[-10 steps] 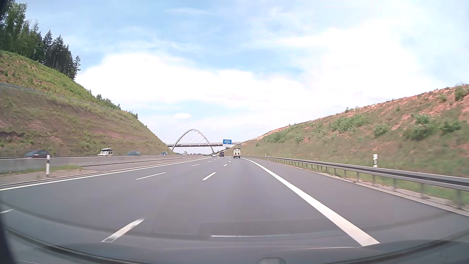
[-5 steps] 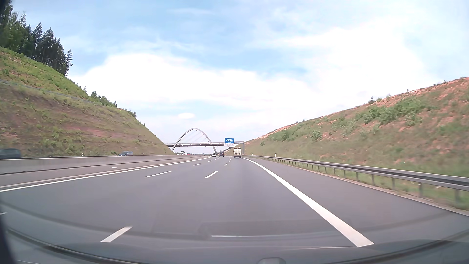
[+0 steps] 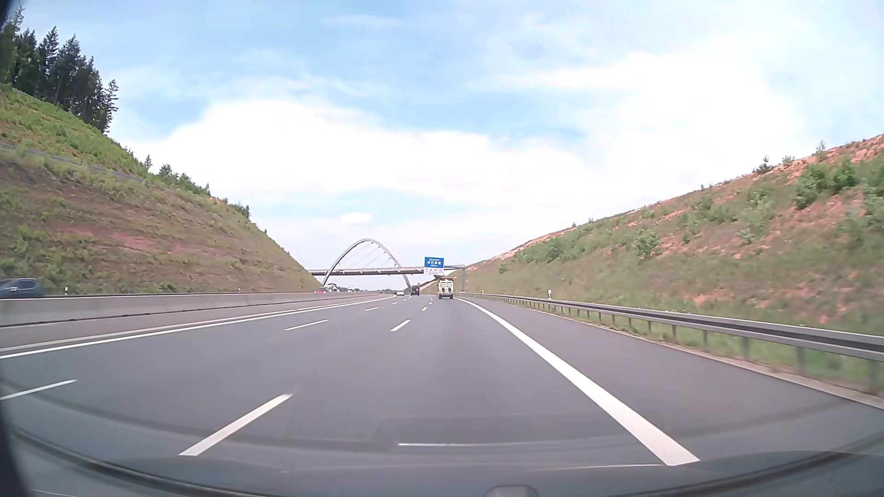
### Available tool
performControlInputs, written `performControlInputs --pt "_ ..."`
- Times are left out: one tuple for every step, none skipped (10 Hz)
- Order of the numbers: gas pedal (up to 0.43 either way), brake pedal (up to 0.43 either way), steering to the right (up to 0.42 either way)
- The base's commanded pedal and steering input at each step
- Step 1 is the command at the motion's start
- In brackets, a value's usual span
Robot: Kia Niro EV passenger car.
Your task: Follow the waypoints while adhering to traffic rules and regulations
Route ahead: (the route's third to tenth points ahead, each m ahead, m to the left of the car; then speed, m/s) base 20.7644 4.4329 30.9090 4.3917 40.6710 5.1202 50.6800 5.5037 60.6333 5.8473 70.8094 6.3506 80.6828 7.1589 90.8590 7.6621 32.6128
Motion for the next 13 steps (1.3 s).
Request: performControlInputs --pt "0.0 0.0 -0.004" --pt "0.0 0.0 -0.005" --pt "0.0 0.0 -0.007" --pt "0.0 0.0 -0.008" --pt "0.0 0.0 -0.008" --pt "0.0 0.0 -0.008" --pt "0.0 0.0 -0.008" --pt "0.0 0.0 -0.008" --pt "0.0 0.0 -0.008" --pt "0.02 0.0 -0.006" --pt "0.13 0.0 -0.006" --pt "0.157 0.0 -0.005" --pt "0.157 0.0 -0.005"
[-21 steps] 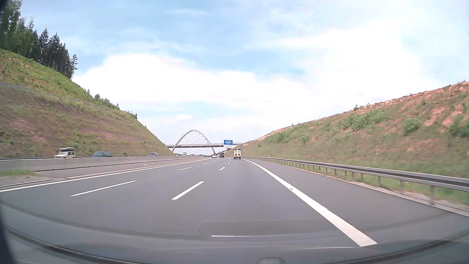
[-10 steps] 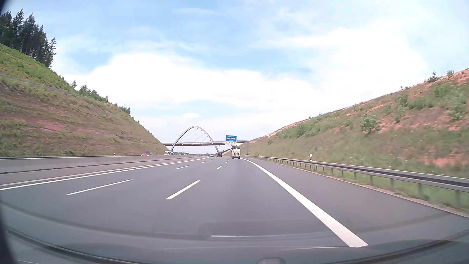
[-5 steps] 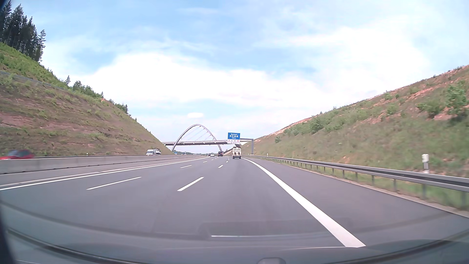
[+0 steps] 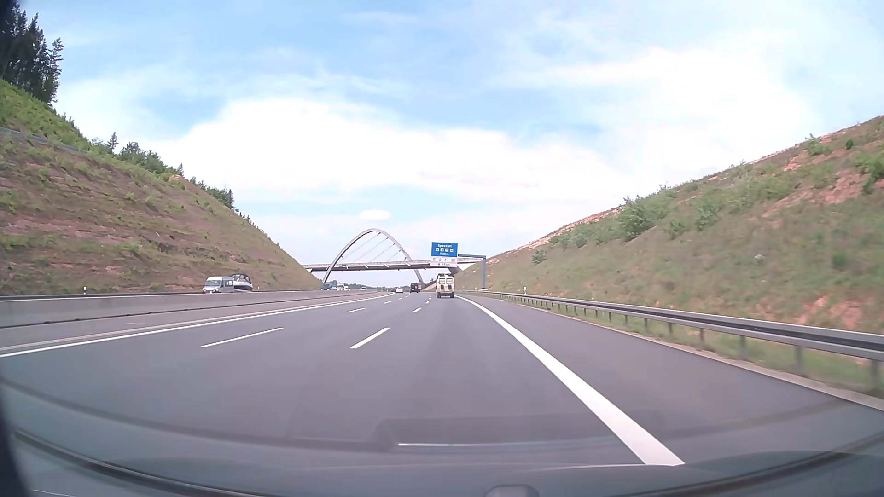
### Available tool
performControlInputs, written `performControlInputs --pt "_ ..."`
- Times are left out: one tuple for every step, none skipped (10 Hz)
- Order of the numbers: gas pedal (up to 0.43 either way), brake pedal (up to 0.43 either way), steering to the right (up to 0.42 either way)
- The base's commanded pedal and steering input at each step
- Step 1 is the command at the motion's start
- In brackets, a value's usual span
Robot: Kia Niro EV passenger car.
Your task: Follow the waypoints while adhering to traffic rules and regulations
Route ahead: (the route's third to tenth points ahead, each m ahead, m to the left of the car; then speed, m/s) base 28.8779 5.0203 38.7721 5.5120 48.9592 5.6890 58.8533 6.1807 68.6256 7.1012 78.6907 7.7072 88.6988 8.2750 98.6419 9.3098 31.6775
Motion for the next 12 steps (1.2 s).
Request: performControlInputs --pt "0.157 0.0 -0.006" --pt "0.157 0.0 -0.006" --pt "0.15 0.0 -0.006" --pt "0.13 0.0 -0.006" --pt "0.13 0.0 -0.006" --pt "0.13 0.0 -0.006" --pt "0.13 0.0 -0.007" --pt "0.13 0.0 -0.009" --pt "0.13 0.0 -0.01" --pt "0.13 0.0 -0.011" --pt "0.13 0.0 -0.01" --pt "0.13 0.0 -0.011"
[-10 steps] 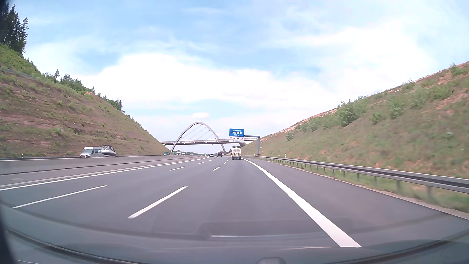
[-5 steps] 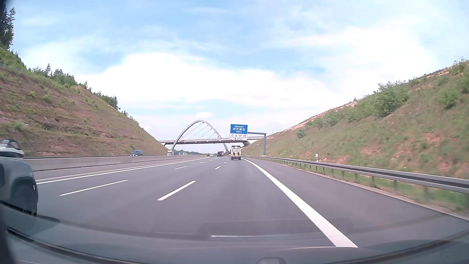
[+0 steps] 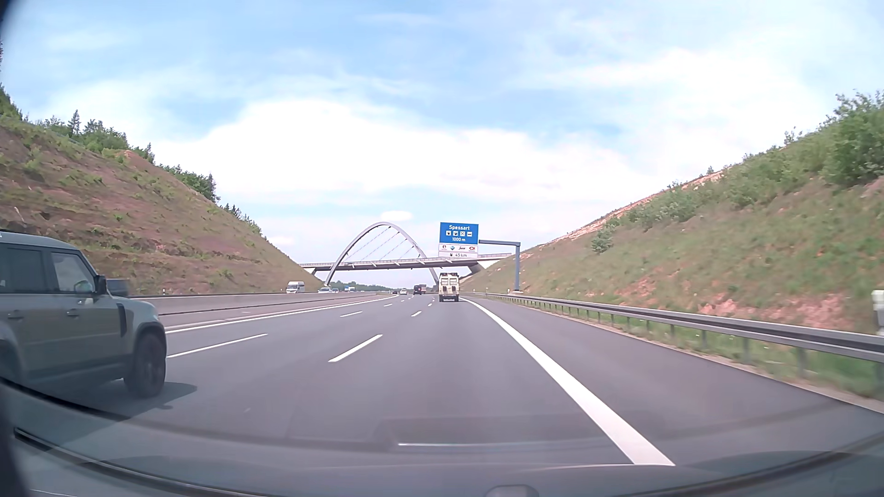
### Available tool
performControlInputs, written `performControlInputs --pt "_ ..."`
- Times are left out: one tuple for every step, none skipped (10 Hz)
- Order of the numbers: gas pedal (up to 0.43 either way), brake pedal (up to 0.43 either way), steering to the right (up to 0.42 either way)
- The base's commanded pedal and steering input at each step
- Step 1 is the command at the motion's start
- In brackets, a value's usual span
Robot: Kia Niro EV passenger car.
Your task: Follow the waypoints while adhering to traffic rules and regulations
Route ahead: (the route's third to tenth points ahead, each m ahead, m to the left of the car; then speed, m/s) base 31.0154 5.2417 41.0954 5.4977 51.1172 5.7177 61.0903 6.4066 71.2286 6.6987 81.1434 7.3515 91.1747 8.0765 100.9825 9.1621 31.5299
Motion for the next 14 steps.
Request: performControlInputs --pt "0.13 0.0 -0.011" --pt "0.13 0.0 -0.011" --pt "0.13 0.0 -0.011" --pt "0.13 0.0 -0.011" --pt "0.13 0.0 -0.011" --pt "0.13 0.0 -0.013" --pt "0.13 0.0 -0.014" --pt "0.138 0.0 -0.015" --pt "0.169 0.0 -0.015" --pt "0.169 0.0 -0.015" --pt "0.189 0.0 -0.015" --pt "0.209 0.0 -0.014" --pt "0.22 0.0 -0.012" --pt "0.22 0.0 -0.012"
